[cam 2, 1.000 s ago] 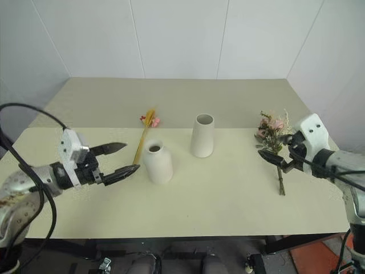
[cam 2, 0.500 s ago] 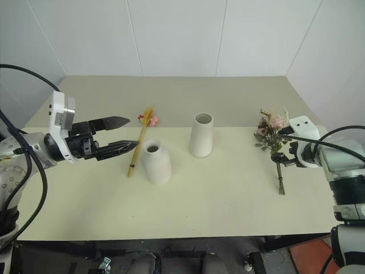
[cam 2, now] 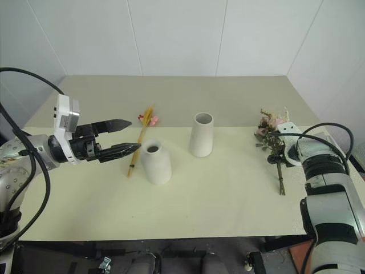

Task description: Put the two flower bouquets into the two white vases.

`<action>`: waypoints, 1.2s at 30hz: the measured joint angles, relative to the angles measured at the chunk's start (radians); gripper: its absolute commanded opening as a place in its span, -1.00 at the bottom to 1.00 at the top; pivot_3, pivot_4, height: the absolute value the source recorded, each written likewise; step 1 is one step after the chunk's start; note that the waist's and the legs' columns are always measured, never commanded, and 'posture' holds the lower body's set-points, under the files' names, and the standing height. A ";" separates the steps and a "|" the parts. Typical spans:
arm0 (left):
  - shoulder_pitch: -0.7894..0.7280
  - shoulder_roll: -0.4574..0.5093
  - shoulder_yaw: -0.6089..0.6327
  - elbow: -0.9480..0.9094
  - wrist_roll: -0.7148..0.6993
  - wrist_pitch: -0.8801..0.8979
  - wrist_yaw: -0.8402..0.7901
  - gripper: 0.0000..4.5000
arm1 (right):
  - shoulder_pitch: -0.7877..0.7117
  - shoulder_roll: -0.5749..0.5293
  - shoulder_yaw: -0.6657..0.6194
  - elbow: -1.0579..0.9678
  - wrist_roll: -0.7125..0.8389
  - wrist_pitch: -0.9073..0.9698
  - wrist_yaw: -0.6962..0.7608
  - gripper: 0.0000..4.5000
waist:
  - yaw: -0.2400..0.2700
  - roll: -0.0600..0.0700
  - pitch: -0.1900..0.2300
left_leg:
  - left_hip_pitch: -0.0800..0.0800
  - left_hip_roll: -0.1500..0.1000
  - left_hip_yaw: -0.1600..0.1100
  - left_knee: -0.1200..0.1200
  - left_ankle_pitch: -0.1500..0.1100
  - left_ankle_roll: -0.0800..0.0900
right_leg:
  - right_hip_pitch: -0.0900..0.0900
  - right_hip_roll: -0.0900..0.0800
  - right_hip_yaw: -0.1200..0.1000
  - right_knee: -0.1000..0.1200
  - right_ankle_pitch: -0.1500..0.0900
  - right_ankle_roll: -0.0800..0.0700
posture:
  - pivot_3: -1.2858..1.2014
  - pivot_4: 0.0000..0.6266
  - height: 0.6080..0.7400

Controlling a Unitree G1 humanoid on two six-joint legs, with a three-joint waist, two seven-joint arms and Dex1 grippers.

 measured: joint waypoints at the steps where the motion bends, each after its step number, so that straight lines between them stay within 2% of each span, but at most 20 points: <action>1: 0.000 0.000 0.000 -0.004 0.000 0.000 0.001 1.00 | -0.005 0.001 -0.001 0.011 -0.007 -0.005 0.003 -0.44 | 0.000 0.000 0.000 | 0.000 0.000 0.000 0.000 0.000 0.000 | 0.000 0.000 0.000 0.000 0.000 0.000 | 0.03 -0.52 1.00; 4: 0.001 0.000 0.000 -0.008 0.000 0.000 0.003 1.00 | -0.017 0.008 -0.004 0.050 -0.020 -0.016 0.011 -0.87 | -0.002 0.000 0.000 | 0.000 0.000 0.000 0.000 0.000 0.000 | 0.000 0.000 0.000 0.001 0.000 0.000 | 0.03 -0.52 1.00; 8: 0.001 0.000 0.000 -0.006 0.000 0.000 0.005 1.00 | -0.024 0.019 -0.037 0.065 -0.023 -0.021 -0.008 -0.89 | -0.010 0.000 0.000 | 0.000 0.000 0.000 0.000 0.000 0.000 | 0.000 0.000 0.000 0.001 0.000 0.000 | 0.03 -0.52 1.00; 13: -0.006 0.000 -0.001 0.002 0.001 -0.001 0.003 1.00 | -0.032 0.029 -0.220 0.009 0.034 0.001 -0.166 -0.89 | -0.014 0.000 0.000 | 0.000 0.000 0.000 0.000 0.000 0.000 | 0.000 0.000 0.000 0.002 0.000 0.000 | 0.03 -0.52 1.00; 16: -0.009 -0.001 -0.004 0.017 0.003 -0.001 -0.001 1.00 | 0.031 0.056 -0.421 -0.247 0.116 -0.032 -0.290 -0.89 | -0.016 0.001 0.001 | 0.000 0.001 0.000 -0.001 0.000 0.000 | 0.000 0.001 0.000 0.002 0.000 0.000 | 0.03 -0.52 1.00; 18: -0.010 -0.001 -0.005 0.020 0.004 -0.001 -0.004 1.00 | 0.067 0.075 -0.469 -0.354 0.144 -0.062 -0.316 -0.89 | -0.016 0.001 0.001 | 0.000 0.001 -0.001 -0.001 0.000 0.000 | 0.000 0.001 0.000 0.002 0.000 0.000 | 0.03 -0.52 1.00; 19: -0.013 -0.001 -0.005 0.032 0.006 -0.001 -0.006 1.00 | 0.109 0.125 -0.541 -0.475 0.190 -0.094 -0.341 -0.89 | -0.016 0.001 0.001 | 0.000 0.001 -0.001 -0.001 0.000 0.000 | -0.001 0.002 0.000 0.003 0.000 0.000 | 0.03 -0.52 1.00; 20: -0.014 -0.001 -0.006 0.035 0.006 -0.001 -0.007 1.00 | 0.115 0.135 -0.554 -0.498 0.201 -0.099 -0.344 -0.89 | -0.016 0.001 0.001 | 0.000 0.001 -0.001 -0.001 0.000 0.000 | -0.001 0.002 0.000 0.003 0.000 0.000 | 0.03 -0.52 1.00; 22: -0.031 -0.001 -0.017 0.055 0.017 -0.001 -0.014 1.00 | 0.142 0.214 -0.628 -0.668 0.302 -0.116 -0.348 -0.89 | -0.017 0.002 0.001 | 0.000 0.002 -0.001 -0.001 0.000 0.000 | -0.001 0.002 0.001 0.004 0.000 0.000 | 0.03 -0.52 1.00; 29: -0.051 -0.001 -0.040 0.092 0.043 -0.001 -0.038 1.00 | 0.147 0.364 -0.630 -1.017 0.480 -0.146 -0.329 -0.89 | -0.016 0.002 0.001 | 0.001 0.002 -0.001 -0.001 0.000 0.000 | -0.001 0.003 0.000 0.004 0.000 0.000 | 0.03 -0.52 1.00; 33: -0.052 -0.001 -0.042 0.095 0.052 -0.002 -0.048 1.00 | 0.149 0.427 -0.574 -1.113 0.530 -0.174 -0.327 -0.89 | -0.016 0.002 0.001 | 0.001 0.003 -0.001 -0.001 0.000 0.000 | -0.001 0.003 0.000 0.004 0.000 0.000 | 0.03 -0.52 1.00; 36: -0.053 -0.001 -0.042 0.108 0.063 -0.002 -0.056 1.00 | 0.149 0.455 -0.525 -1.110 0.528 -0.223 -0.326 -0.89 | -0.016 0.002 0.001 | 0.001 0.003 -0.001 -0.001 0.000 0.000 | -0.001 0.003 0.000 0.004 0.000 0.000 | 0.03 -0.52 1.00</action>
